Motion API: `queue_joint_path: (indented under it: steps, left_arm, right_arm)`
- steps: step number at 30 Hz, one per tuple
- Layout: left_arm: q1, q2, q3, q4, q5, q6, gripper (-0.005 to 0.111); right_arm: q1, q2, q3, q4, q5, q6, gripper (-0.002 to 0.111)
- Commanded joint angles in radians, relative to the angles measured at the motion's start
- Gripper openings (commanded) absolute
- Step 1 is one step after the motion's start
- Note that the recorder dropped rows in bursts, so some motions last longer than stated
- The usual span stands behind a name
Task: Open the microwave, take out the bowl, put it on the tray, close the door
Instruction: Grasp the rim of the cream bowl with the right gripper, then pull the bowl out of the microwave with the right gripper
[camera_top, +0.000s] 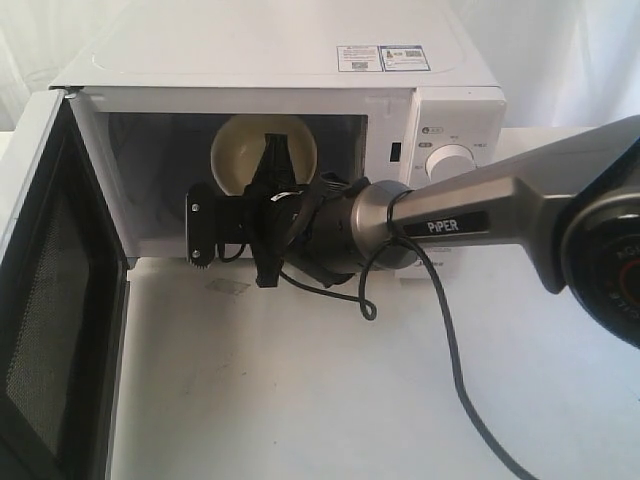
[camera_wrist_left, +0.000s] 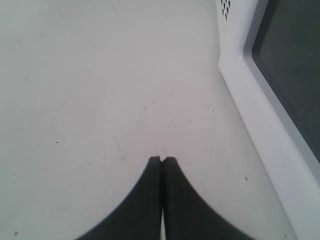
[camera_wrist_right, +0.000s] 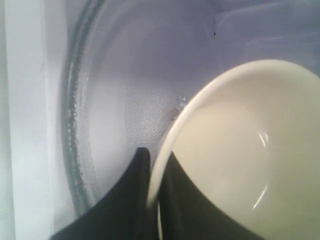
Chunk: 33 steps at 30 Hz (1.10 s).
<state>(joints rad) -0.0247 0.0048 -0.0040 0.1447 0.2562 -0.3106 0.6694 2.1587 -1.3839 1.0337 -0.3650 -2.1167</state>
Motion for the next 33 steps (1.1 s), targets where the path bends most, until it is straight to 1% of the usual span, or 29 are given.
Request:
queue_joint_path:
  steps: [1,4,9,13,16,23,24,29,33]
  left_arm:
    - [0.002,-0.005,0.004,-0.006,-0.002,0.001,0.000]
    - [0.002,-0.005,0.004,-0.006,-0.002,0.001,0.000]
    - [0.002,-0.005,0.004,-0.006,-0.002,0.001,0.000]
    - [0.002,-0.005,0.004,-0.006,-0.002,0.001,0.000]
    - [0.002,-0.005,0.004,-0.006,-0.002,0.001,0.000]
    - [0.002,-0.005,0.004,-0.006,-0.002,0.001,0.000]
    - [0.002,-0.005,0.004,-0.006,-0.002,0.001,0.000]
    - [0.002,-0.005,0.004,-0.006,-0.002,0.001,0.000]
    - [0.002,-0.005,0.004,-0.006,-0.002,0.001,0.000]
  right_arm:
    - [-0.001,-0.007,-0.003,0.004,-0.019,-0.013,0.000]
    - [-0.001,-0.020,0.000,0.008,-0.002,-0.013,0.000]
    - [0.005,-0.068,0.030,0.066,0.074,-0.015,0.000]
    - [0.019,-0.131,0.077,0.108,0.098,-0.015,0.000]
    - [0.027,-0.181,0.118,0.146,0.163,-0.015,0.000]
    - [0.081,-0.287,0.228,0.161,0.210,-0.015,0.000]
    - [0.092,-0.312,0.259,0.200,0.233,-0.015,0.000]
    - [0.149,-0.439,0.396,0.233,0.233,-0.013,0.000]
    - [0.199,-0.587,0.541,0.310,0.183,-0.013,0.000]
